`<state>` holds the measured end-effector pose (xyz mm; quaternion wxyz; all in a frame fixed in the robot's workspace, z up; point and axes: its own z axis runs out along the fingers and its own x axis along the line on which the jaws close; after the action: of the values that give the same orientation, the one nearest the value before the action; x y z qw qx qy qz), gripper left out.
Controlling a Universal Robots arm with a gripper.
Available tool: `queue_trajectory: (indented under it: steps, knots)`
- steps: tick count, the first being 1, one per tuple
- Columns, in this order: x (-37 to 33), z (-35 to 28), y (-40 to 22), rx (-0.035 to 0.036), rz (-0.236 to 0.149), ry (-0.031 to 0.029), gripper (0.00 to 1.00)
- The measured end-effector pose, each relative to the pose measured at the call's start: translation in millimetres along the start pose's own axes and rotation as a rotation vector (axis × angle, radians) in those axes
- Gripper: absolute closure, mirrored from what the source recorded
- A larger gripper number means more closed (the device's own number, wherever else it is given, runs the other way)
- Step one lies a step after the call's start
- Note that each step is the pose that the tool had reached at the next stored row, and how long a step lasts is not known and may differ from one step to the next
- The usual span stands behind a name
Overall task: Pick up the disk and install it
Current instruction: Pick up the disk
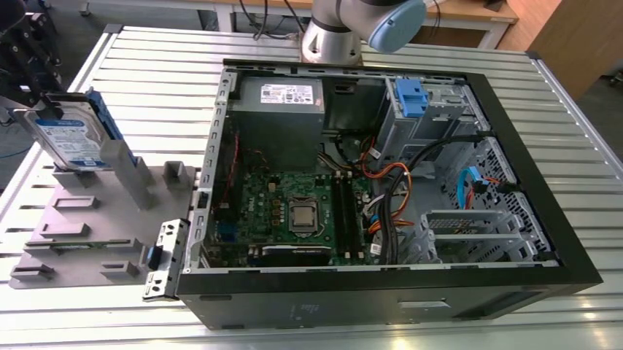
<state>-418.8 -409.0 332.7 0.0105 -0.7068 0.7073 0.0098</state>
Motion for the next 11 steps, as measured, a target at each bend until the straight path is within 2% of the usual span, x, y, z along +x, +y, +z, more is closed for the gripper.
queue_trajectory:
  steps: [3, 6, 11]
  knots:
    - [0.0, -0.1, 0.0, 0.0001, 0.000, 0.0000, 0.65]
    - [-0.1, -3.1, 0.0, -0.0002, 0.000, 0.0001, 0.65]
    - [-0.4, -14.0, 0.0, -0.0001, 0.000, 0.0000, 0.65]
